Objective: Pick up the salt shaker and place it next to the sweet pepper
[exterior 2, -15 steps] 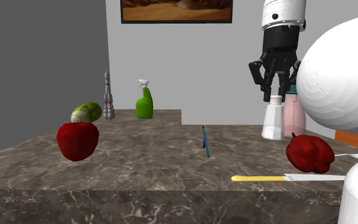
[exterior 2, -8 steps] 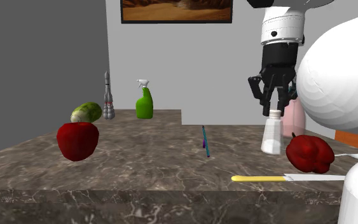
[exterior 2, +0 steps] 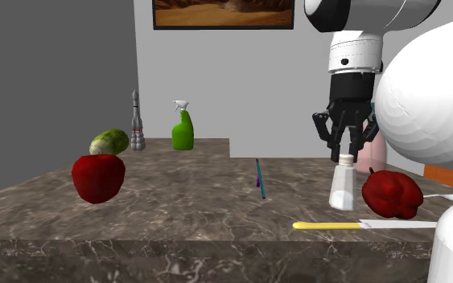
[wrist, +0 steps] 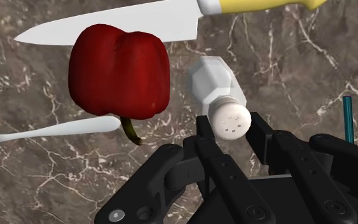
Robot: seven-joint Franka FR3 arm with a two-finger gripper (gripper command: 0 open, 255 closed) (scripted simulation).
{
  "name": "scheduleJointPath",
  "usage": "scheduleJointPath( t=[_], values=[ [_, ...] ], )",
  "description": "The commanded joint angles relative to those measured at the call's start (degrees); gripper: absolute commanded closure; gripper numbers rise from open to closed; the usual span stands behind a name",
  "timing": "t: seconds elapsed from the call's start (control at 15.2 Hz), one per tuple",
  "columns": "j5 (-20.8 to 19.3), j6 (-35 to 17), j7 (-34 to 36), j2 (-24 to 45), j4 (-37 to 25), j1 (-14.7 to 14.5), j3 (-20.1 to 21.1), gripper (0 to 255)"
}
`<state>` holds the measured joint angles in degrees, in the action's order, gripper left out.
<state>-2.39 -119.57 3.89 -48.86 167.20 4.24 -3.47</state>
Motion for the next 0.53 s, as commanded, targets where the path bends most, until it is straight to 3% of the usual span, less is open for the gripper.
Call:
scheduleJointPath(
  t=[0.0,0.26,0.33,0.46],
  values=[
    [0.01,-0.17,0.02,0.06,0.09,-0.02,0.01,255],
    [0.01,-0.17,0.02,0.06,0.09,-0.02,0.01,255],
    [0.01,-0.17,0.02,0.06,0.09,-0.01,0.01,0],
    [0.01,-0.17,0.02,0.06,0.09,-0.02,0.01,0]
  ],
)
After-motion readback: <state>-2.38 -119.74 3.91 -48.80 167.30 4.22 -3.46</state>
